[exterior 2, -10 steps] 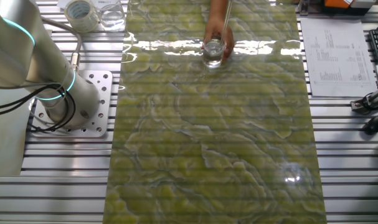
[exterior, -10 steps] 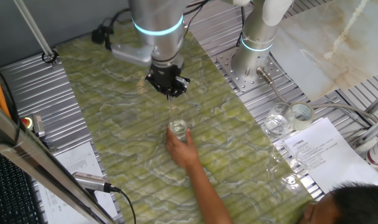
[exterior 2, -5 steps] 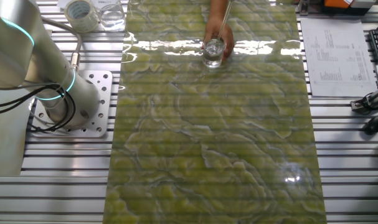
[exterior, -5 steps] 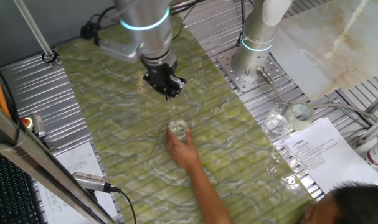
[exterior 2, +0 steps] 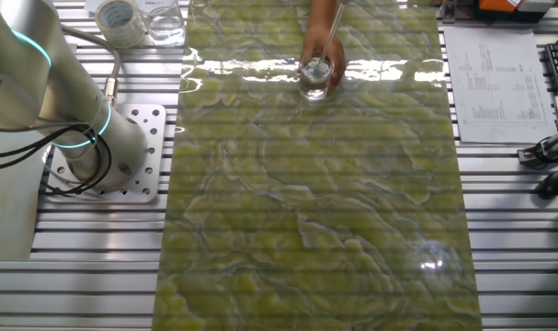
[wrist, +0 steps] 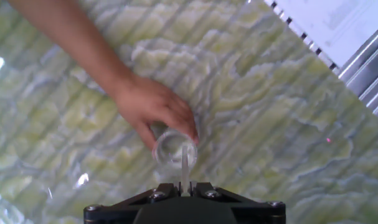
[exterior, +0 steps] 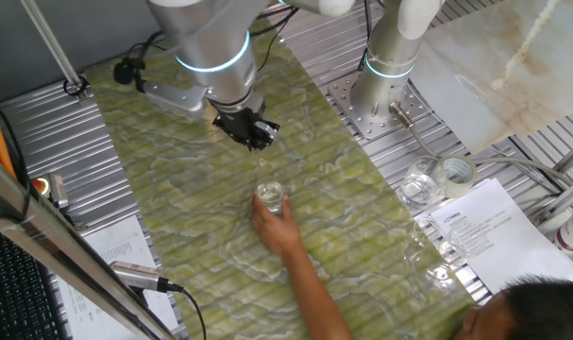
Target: Stir the beaker with a glass rod
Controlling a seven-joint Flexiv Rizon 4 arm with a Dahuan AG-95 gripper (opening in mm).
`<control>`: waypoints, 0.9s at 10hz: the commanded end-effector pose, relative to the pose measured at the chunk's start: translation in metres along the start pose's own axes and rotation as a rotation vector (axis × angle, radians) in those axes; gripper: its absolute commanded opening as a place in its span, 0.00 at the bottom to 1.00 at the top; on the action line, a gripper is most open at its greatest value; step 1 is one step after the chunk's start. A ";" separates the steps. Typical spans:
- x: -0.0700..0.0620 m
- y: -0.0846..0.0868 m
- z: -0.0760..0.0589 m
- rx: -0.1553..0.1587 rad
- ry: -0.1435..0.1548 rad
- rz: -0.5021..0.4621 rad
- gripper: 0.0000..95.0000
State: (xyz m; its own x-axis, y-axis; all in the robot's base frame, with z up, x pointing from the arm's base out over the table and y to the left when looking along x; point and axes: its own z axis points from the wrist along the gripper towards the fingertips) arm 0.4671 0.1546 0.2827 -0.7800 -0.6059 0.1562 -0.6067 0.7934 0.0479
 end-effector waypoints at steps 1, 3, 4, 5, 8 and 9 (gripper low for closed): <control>0.001 0.000 0.001 -0.016 -0.072 0.002 0.00; -0.001 0.001 -0.002 -0.034 -0.101 0.013 0.00; -0.002 0.001 -0.002 -0.053 -0.074 0.021 0.00; -0.002 0.001 -0.001 -0.068 -0.039 0.014 0.00; -0.001 -0.001 0.002 -0.062 -0.010 0.012 0.00; -0.001 -0.001 0.002 -0.061 -0.013 0.025 0.00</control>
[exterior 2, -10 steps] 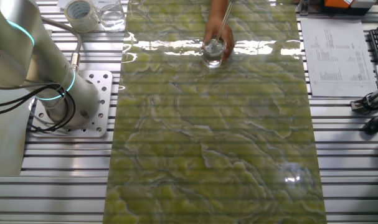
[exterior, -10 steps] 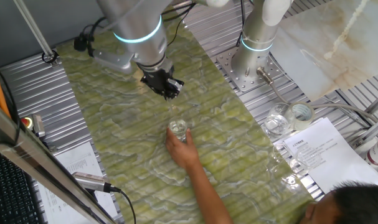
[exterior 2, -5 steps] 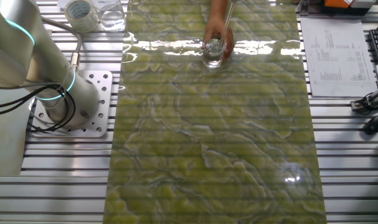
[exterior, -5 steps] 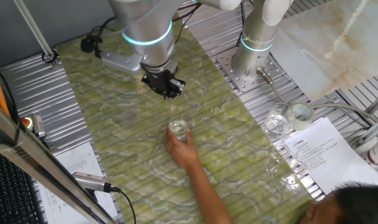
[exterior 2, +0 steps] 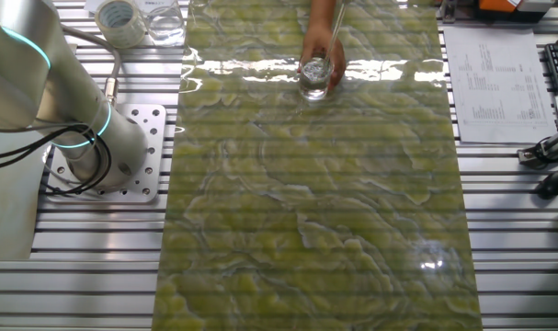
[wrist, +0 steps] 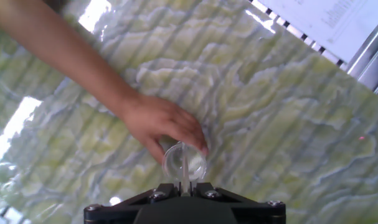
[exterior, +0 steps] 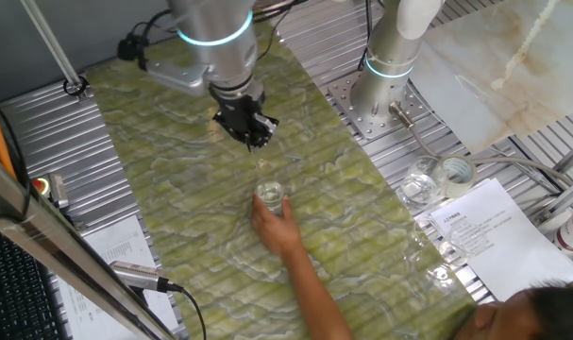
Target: Stir the beaker with a glass rod
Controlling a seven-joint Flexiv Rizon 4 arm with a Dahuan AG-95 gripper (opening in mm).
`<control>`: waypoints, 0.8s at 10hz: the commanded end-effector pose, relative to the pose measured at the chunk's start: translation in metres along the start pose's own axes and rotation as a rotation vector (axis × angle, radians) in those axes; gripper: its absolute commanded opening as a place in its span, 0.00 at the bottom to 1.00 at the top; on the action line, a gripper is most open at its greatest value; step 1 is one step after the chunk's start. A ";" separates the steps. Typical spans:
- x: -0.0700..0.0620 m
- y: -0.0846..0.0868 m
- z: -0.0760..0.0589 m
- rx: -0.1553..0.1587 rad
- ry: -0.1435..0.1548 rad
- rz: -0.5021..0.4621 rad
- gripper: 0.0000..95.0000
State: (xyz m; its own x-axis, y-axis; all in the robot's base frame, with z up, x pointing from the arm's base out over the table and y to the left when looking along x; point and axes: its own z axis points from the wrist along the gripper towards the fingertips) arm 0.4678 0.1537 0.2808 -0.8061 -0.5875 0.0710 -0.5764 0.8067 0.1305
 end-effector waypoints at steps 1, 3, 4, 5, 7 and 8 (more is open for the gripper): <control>-0.001 0.000 0.000 0.031 0.069 0.024 0.00; -0.001 0.000 0.000 0.043 0.058 0.059 0.00; -0.001 -0.001 0.000 0.044 0.046 0.070 0.00; -0.001 -0.001 0.000 0.045 0.038 0.071 0.00; 0.002 -0.003 0.003 0.045 0.012 0.065 0.00; 0.003 -0.004 0.003 0.044 0.009 0.068 0.00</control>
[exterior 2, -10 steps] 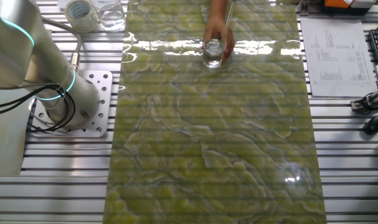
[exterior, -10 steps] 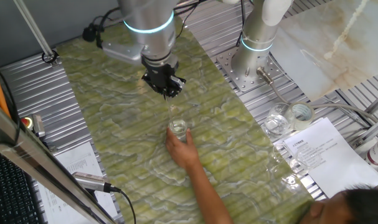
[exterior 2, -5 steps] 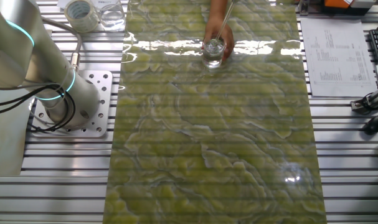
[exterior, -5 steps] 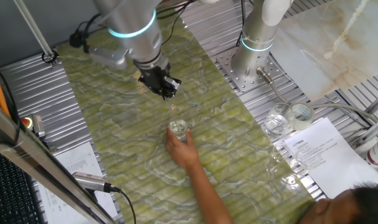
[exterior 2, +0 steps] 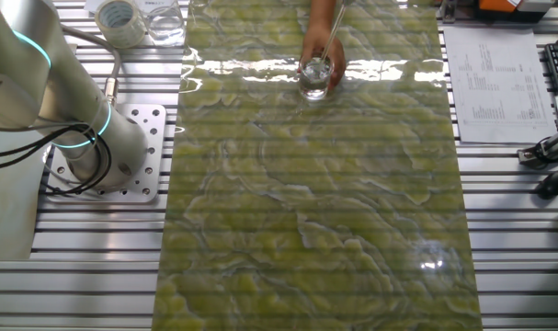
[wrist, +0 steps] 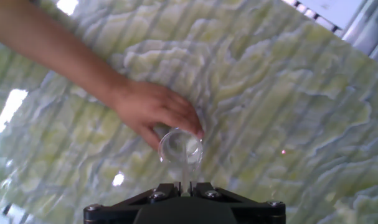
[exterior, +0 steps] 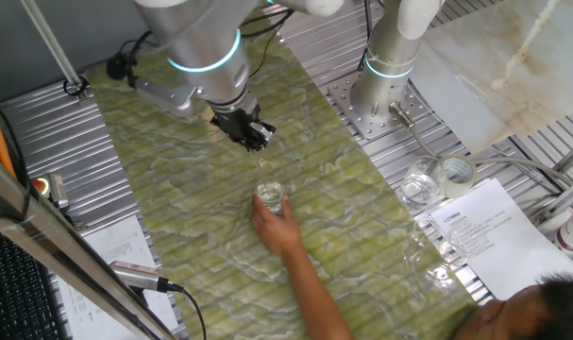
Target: Stir the beaker with a glass rod
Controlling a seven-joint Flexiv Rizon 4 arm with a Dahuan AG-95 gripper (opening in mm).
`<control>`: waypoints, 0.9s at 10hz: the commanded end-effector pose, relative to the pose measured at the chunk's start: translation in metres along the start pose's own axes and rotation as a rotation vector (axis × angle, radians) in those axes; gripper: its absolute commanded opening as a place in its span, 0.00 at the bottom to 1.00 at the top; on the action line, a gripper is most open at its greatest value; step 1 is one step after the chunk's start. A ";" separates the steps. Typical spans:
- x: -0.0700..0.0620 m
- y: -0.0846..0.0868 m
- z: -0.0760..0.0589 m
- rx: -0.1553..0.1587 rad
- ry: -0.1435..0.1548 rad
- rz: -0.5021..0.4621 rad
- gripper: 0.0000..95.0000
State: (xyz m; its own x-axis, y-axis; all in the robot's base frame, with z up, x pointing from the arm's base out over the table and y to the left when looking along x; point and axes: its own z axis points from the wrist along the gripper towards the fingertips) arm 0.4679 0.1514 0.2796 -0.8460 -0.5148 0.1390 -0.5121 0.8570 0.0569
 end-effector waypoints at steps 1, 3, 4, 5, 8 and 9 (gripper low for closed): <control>0.001 -0.002 0.002 -0.027 -0.053 -0.017 0.00; 0.001 -0.002 0.001 -0.034 -0.058 -0.016 0.00; 0.001 0.000 -0.002 -0.021 -0.053 -0.017 0.00; 0.001 0.000 -0.002 -0.018 -0.060 -0.019 0.00; 0.001 0.000 -0.001 -0.015 -0.070 -0.015 0.00; 0.001 0.000 -0.001 -0.016 -0.070 -0.015 0.00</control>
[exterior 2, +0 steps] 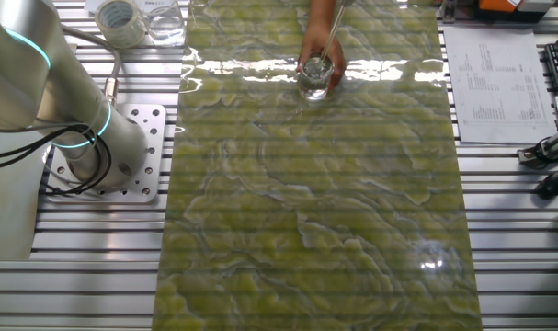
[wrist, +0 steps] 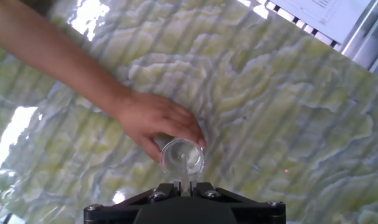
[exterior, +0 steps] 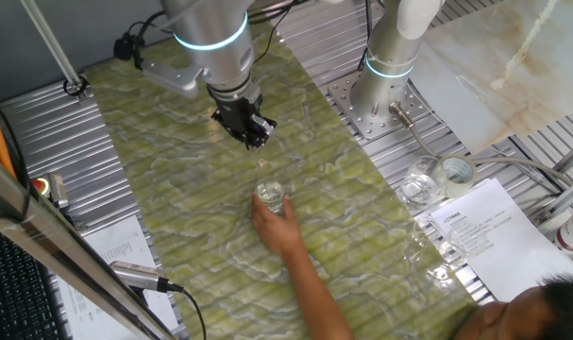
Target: Stir the beaker with a glass rod
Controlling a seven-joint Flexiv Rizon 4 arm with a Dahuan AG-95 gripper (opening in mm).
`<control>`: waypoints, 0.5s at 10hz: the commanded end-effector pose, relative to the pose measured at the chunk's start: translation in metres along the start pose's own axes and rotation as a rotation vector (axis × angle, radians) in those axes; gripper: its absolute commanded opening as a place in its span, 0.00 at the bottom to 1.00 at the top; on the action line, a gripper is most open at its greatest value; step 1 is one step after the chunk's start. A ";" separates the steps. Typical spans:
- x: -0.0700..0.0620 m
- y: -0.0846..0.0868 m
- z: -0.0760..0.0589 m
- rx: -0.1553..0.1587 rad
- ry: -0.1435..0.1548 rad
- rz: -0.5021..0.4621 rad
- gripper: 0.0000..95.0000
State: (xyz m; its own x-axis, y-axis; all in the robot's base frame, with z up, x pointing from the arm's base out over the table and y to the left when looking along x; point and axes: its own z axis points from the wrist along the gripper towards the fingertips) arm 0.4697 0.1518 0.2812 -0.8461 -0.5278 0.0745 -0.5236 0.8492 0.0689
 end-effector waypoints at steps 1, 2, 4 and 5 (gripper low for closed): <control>0.003 0.000 0.000 -0.006 -0.007 -0.001 0.00; 0.003 0.000 0.000 -0.006 -0.008 -0.003 0.00; 0.003 0.000 0.000 -0.007 -0.010 -0.005 0.00; 0.003 0.000 0.000 -0.009 -0.013 -0.004 0.00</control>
State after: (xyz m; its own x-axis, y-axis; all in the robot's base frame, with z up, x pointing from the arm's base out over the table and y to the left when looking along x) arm 0.4696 0.1515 0.2810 -0.8447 -0.5312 0.0659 -0.5261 0.8466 0.0800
